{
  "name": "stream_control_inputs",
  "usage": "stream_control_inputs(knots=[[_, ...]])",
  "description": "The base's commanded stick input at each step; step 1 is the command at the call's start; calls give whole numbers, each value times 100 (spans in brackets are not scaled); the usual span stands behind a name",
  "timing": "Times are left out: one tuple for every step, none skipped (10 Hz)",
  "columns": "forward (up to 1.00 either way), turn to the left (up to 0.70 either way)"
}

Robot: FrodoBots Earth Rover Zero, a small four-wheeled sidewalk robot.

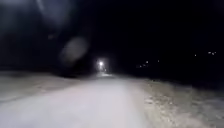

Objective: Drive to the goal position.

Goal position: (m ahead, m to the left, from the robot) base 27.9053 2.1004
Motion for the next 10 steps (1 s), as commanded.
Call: stream_control_inputs(knots=[[100,0],[100,0],[100,0],[100,0],[100,0],[100,0],[100,0],[100,0],[100,0],[100,0]])
